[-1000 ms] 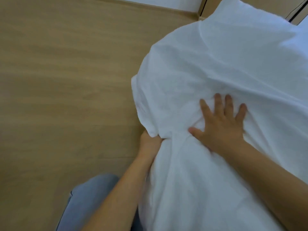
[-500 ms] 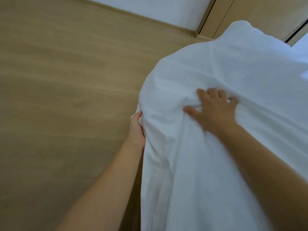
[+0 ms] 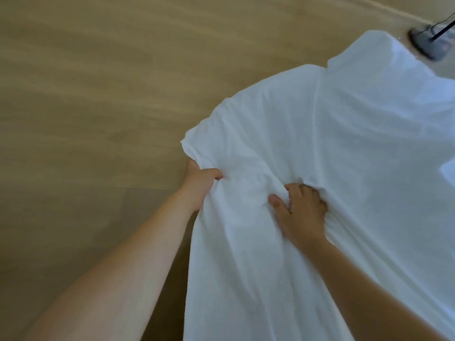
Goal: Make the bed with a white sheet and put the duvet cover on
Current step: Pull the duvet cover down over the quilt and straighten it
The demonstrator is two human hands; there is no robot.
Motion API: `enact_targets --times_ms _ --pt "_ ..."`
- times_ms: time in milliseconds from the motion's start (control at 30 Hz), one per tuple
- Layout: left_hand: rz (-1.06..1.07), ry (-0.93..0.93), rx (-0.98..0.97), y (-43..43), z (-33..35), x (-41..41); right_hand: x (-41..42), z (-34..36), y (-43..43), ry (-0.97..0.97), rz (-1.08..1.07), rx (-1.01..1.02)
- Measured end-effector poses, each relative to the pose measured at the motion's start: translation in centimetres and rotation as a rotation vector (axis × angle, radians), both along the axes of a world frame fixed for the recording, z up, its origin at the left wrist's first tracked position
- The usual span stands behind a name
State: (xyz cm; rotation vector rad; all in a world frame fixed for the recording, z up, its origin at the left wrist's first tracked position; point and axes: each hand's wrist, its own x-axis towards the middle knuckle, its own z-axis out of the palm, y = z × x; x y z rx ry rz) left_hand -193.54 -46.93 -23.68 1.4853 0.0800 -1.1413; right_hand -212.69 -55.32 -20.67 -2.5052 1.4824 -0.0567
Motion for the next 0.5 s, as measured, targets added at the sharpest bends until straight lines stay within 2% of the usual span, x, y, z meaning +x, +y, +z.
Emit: enact_targets --times_ms 100,167,233,300,400,500 --pt "-0.050 -0.310 0.096 -0.4 0.4 -0.1 0.8 0.5 0.4 0.104 0.011 -0.010" --pt "-0.075 -0.425 0.181 -0.8 0.4 -0.6 1.5 1.2 0.1 0.165 0.000 0.018" --pt "-0.041 -0.500 0.204 -0.4 0.6 -1.5 2.7 2.1 0.4 0.111 -0.013 0.055" --pt "-0.003 -0.510 0.234 -0.8 1.4 -1.9 4.7 3.2 0.0 0.015 -0.020 0.189" --pt "0.010 -0.456 0.175 -0.4 3.1 -1.9 8.9 4.1 -0.7 -0.173 0.011 0.456" --pt "0.010 -0.401 0.157 -0.1 5.6 -1.9 12.2 4.5 -1.9 -0.144 -0.075 0.605"
